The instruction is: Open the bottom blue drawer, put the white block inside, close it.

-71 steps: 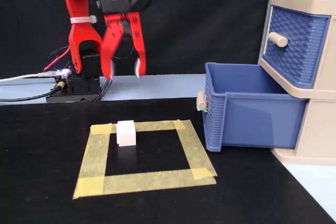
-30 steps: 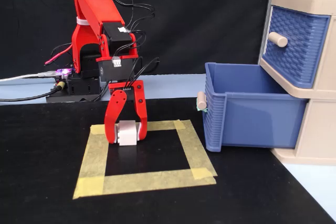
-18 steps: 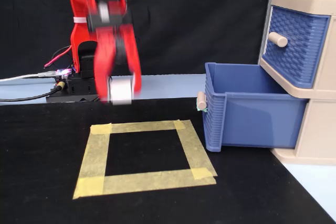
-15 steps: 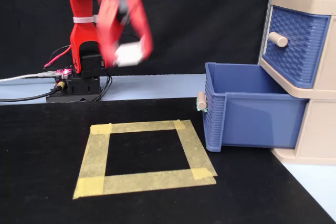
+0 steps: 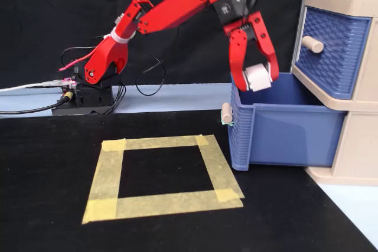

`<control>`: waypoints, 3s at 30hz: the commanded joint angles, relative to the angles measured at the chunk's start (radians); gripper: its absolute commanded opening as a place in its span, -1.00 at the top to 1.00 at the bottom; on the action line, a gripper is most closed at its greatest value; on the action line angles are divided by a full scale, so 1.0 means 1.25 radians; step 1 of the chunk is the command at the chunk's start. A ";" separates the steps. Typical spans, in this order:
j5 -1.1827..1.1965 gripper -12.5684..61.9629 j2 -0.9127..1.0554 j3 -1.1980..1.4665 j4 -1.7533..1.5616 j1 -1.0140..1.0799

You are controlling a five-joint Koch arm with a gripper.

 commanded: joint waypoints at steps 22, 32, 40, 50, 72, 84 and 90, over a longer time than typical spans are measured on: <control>0.227 -0.25 0.250 0.322 0.212 0.115; -0.013 -0.26 0.031 0.194 -0.018 -0.039; -0.118 -0.26 -0.082 0.087 -0.050 -0.147; -0.130 -0.26 -0.198 -0.007 -0.249 -0.156; 0.961 -0.25 0.680 0.765 0.222 0.670; 1.124 -0.25 1.095 1.644 -0.031 0.863; 1.093 -0.26 1.157 1.803 0.001 0.864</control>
